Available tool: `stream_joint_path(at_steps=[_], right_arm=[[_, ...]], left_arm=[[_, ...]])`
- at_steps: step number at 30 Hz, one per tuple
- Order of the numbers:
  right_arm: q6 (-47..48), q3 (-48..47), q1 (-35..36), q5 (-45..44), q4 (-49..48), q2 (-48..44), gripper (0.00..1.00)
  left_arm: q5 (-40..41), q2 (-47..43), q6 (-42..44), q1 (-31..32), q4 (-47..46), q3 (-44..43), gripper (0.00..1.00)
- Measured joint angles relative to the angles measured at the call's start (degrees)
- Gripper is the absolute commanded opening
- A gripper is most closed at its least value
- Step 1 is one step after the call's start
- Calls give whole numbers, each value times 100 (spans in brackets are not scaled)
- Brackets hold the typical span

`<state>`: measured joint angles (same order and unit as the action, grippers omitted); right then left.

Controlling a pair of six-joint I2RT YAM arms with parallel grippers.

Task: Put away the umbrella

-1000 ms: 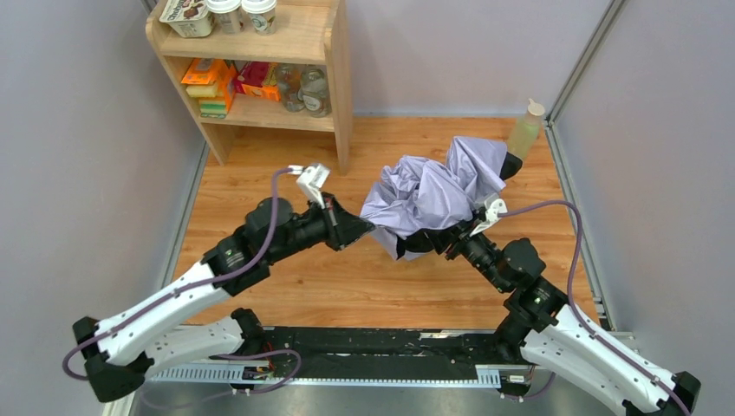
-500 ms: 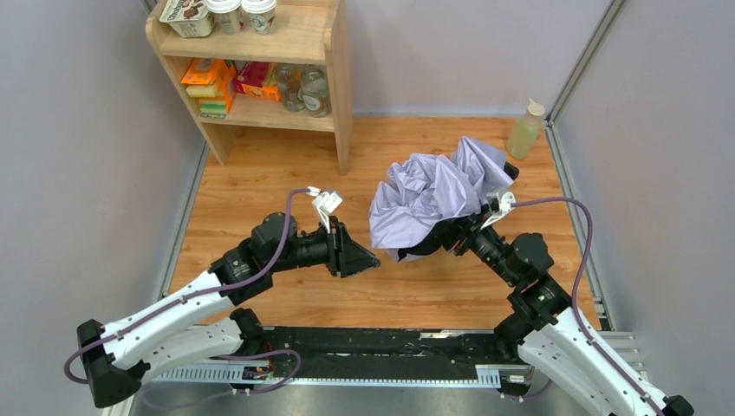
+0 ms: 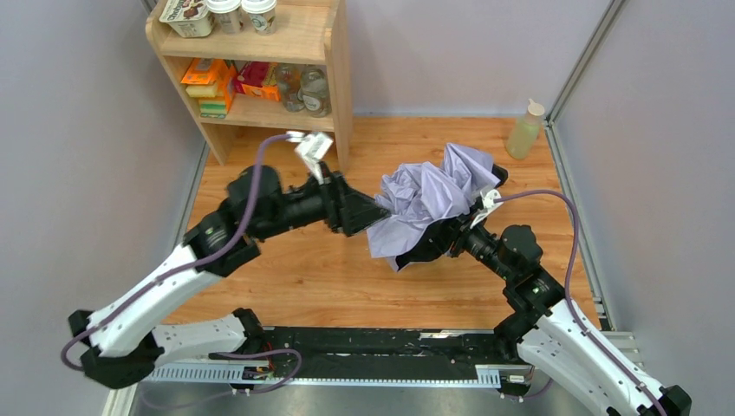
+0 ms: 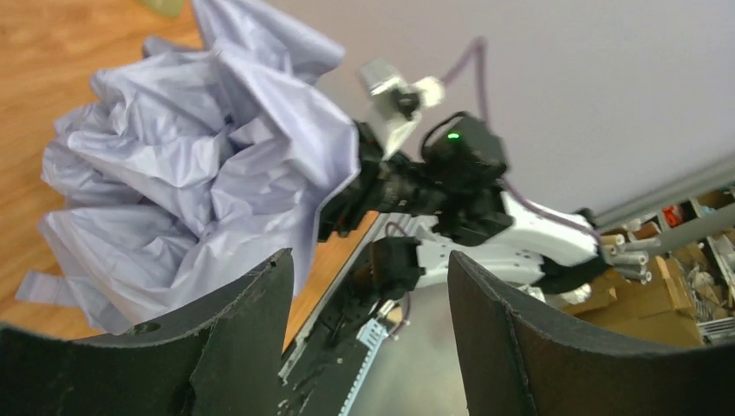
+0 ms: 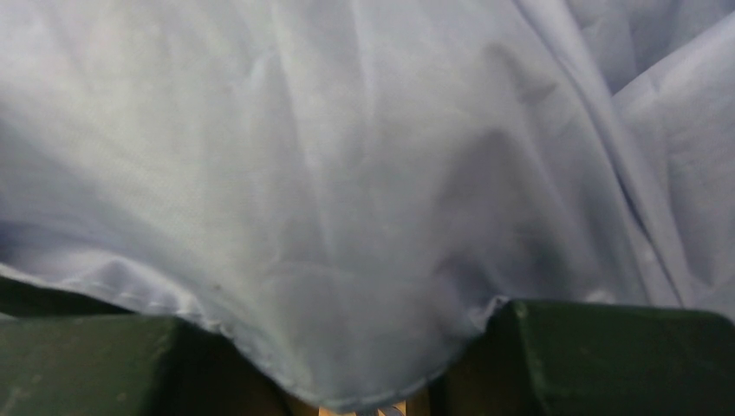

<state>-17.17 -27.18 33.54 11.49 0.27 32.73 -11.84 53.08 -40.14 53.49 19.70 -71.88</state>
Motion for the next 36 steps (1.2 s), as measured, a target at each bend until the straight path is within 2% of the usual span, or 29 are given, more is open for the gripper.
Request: stream_joint_path(at_steps=[3,7,13,20,22,24,27,28,30,36], right_arm=[[7,-31,0,-4,22,52,0],[13,-52,0,-9,33,70,0],[57,-52,0,-28,35,66,0],[98,-52,0,-42,37,42,0],[101,-52,0,-44,37,42,0],[107,-52,0,-44,37,42,0],[118,-52,0,-55,37,39,0],[120,-52,0,-79,37,33,0],[118,-52,2,-144,37,15,0],[39,-48,2,-575,33,-109,0]], left_arm=[[133,859,-234,0,214,-232,73],[348,1709,-748,-2,586,-111,73],[540,1902,-1469,0,737,-61,74],[697,2326,-1589,142,859,-278,72],[748,2422,-1517,219,887,-308,63],[778,2505,-1412,302,887,-350,39],[752,2546,-1163,372,791,-356,17],[732,2533,-1091,382,715,-343,7],[667,2439,-953,382,468,-238,0],[498,1512,-496,380,-190,267,0]])
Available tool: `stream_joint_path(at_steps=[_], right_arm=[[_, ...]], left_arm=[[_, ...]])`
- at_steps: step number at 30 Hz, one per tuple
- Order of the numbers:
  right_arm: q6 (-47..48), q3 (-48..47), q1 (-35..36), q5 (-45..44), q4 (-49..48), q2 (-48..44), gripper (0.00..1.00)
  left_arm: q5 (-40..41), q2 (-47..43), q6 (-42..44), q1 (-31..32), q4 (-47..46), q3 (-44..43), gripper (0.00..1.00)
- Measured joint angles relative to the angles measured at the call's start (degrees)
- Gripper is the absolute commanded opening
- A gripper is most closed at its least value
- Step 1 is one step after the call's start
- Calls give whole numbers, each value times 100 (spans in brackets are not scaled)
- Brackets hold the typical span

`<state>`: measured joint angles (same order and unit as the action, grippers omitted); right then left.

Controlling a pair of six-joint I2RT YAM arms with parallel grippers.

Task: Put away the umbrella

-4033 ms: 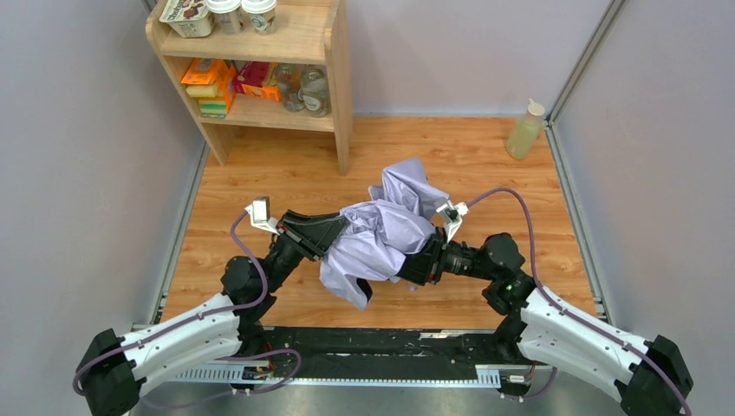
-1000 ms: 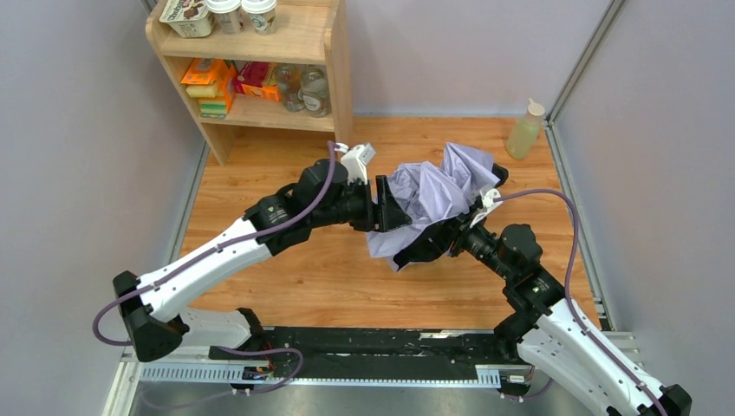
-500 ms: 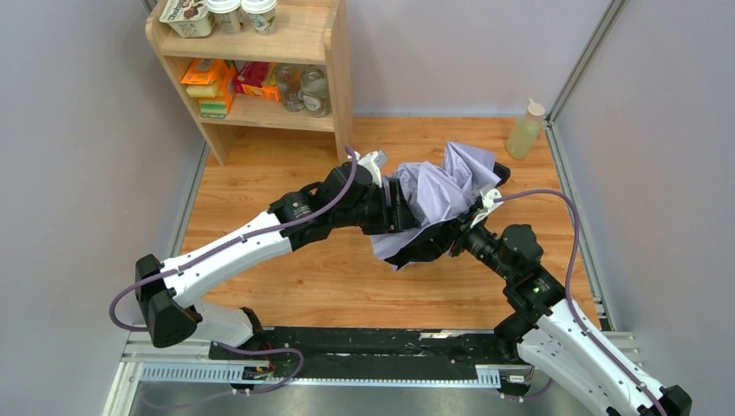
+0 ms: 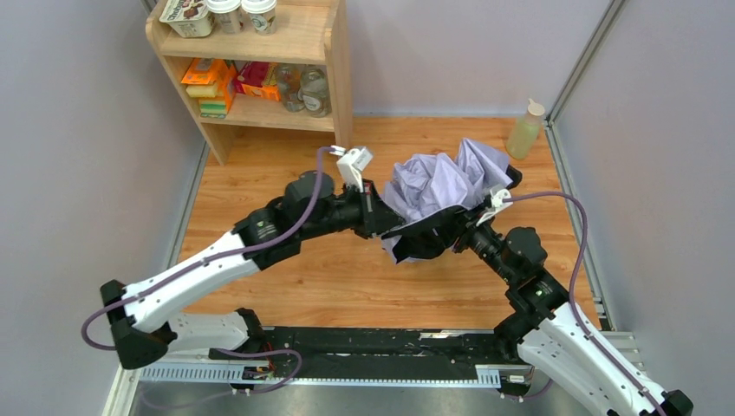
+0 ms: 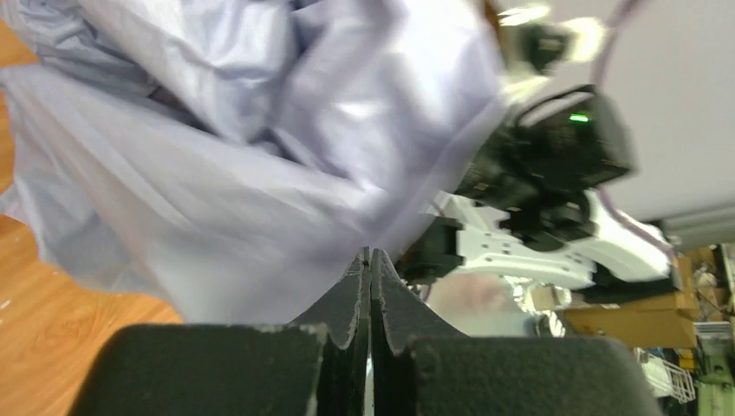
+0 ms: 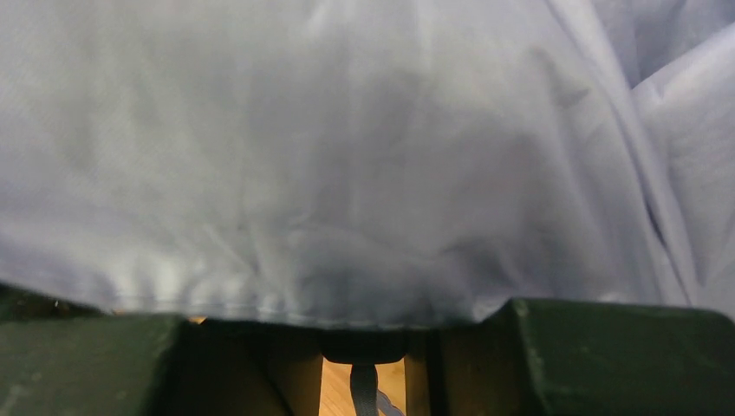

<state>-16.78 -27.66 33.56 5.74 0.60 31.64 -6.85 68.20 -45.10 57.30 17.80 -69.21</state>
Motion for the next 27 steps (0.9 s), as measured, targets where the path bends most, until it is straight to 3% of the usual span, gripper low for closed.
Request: stream_joint_path(at_steps=[6,8,9,10,17,23,27], right_arm=[[-273,52,-2,-568,-17,13,0],[-356,52,-2,-675,2,98,0],[-407,52,-2,-688,7,149,0],[-444,52,-2,-686,4,205,0],[-638,-474,-2,-245,675,752,0],[-767,-1213,-2,35,1412,848,0],[-807,-1506,-2,131,1690,909,0]], left_arm=[[-61,-1366,273,2,-313,168,0],[-63,-1631,387,2,-326,188,35],[-66,-1722,498,7,-299,190,60],[-59,-1775,654,17,-267,179,67],[190,-826,2371,328,297,-350,74],[286,-2,3600,498,428,-361,74],[297,234,3915,503,455,-466,58]])
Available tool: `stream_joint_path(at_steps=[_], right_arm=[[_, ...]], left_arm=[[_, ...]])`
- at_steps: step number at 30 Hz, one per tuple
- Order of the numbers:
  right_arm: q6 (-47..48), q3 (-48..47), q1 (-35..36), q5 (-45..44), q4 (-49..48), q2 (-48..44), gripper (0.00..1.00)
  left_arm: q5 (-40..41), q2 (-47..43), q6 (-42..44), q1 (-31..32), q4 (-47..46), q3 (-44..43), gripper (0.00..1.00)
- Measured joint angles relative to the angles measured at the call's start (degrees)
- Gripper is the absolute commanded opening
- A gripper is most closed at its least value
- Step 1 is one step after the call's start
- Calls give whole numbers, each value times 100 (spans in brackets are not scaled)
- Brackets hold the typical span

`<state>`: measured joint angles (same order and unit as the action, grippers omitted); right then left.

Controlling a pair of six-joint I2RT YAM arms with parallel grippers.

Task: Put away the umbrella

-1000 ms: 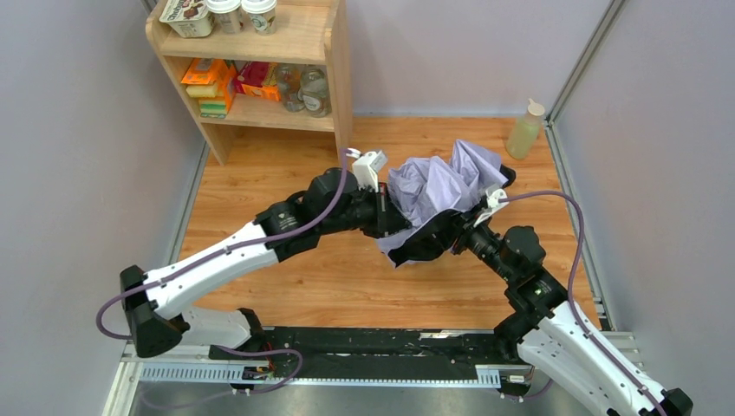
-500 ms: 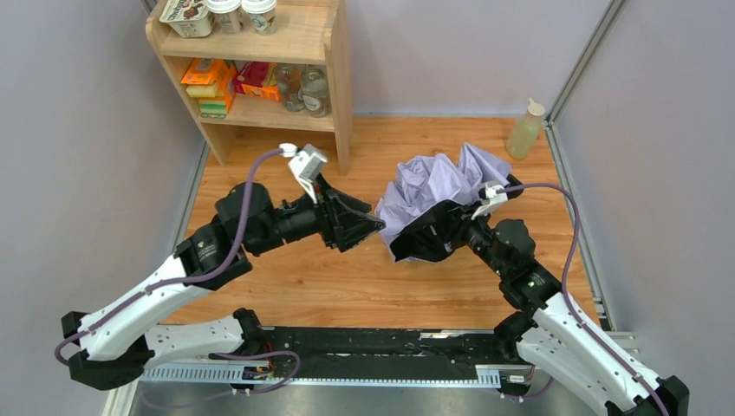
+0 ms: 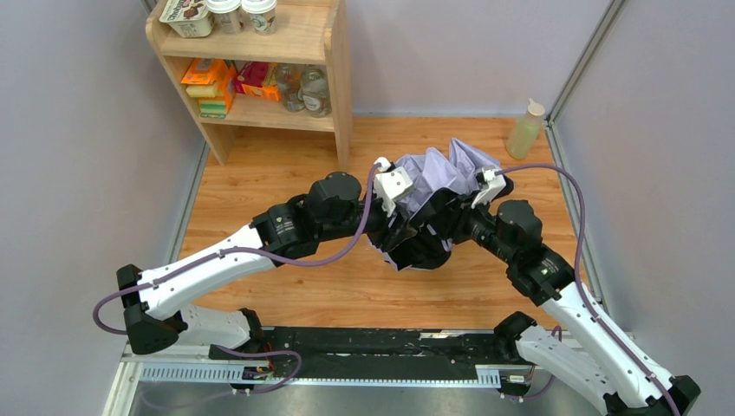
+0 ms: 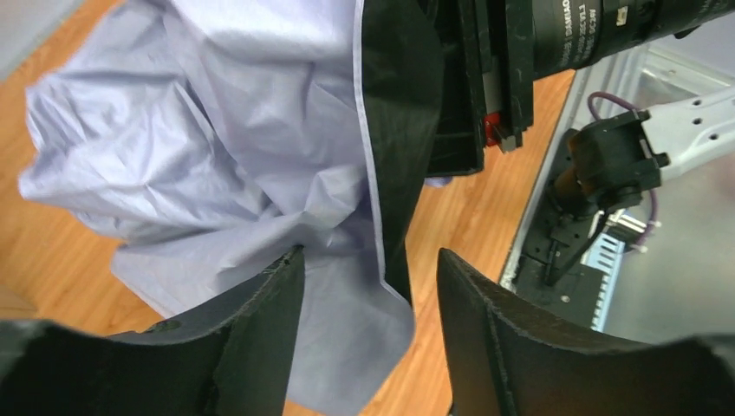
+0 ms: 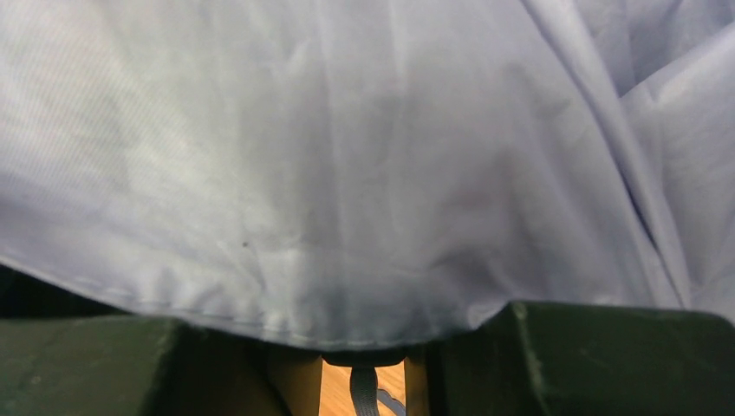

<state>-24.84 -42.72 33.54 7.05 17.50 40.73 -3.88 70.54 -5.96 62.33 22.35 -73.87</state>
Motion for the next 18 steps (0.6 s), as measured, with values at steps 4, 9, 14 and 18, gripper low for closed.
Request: stream_joint_path(at_steps=[4,9,14,18], right_arm=[[-48,-74,0,66,179,68,0],[-173,-98,0,57,363,157,0],[-409,-101,2,76,437,173,0],[-494,-118,0,98,466,227,0]], left_arm=[[372,247,225,131,94,-304,25],[1438,299,570,444,109,-457,15],[2393,431,1038,796,118,-769,19],[2481,584,1246,962,223,-922,66]])
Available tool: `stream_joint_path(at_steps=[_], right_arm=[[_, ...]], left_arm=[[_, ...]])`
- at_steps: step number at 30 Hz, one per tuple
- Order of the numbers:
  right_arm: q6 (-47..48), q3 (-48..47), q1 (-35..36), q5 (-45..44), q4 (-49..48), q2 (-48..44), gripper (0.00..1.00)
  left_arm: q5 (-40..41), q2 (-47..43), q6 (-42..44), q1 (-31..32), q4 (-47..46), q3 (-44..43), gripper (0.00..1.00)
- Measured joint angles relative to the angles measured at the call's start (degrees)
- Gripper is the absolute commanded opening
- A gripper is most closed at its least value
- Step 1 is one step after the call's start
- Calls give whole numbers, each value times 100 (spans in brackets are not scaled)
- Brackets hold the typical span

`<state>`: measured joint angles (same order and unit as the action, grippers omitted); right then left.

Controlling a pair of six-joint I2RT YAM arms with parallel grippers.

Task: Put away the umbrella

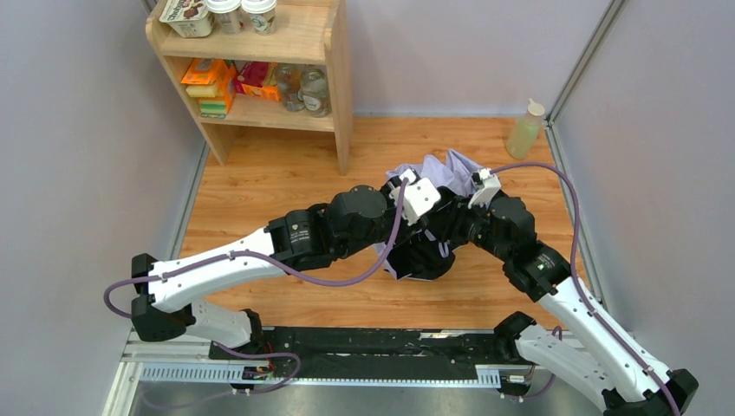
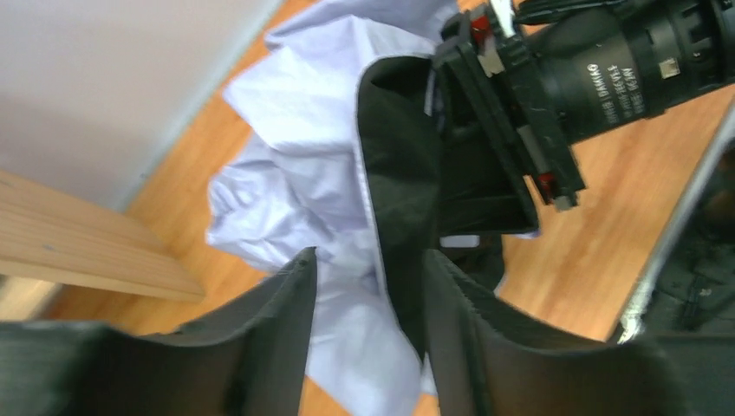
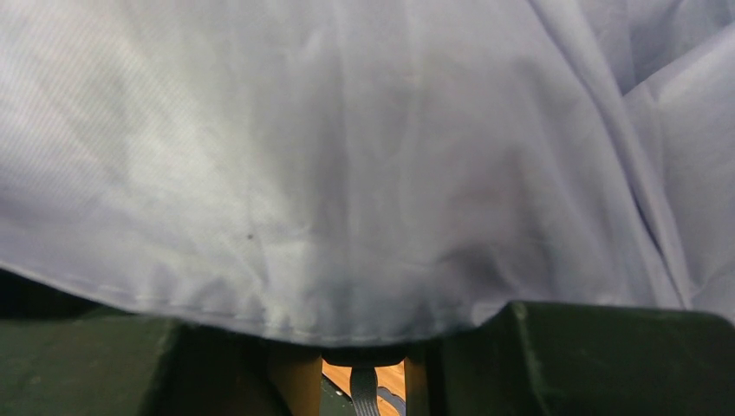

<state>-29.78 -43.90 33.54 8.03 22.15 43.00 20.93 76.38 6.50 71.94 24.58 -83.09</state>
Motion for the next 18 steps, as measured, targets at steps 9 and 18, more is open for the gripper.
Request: stream_joint_path(at_steps=[9,18], right_arm=[[-2,-2,0,0,44,2,0],[-2,-2,0,7,122,-118,0]], left_arm=[[-391,-319,-732,7,188,308,68],[-533,39,-1360,-13,455,37,65]])
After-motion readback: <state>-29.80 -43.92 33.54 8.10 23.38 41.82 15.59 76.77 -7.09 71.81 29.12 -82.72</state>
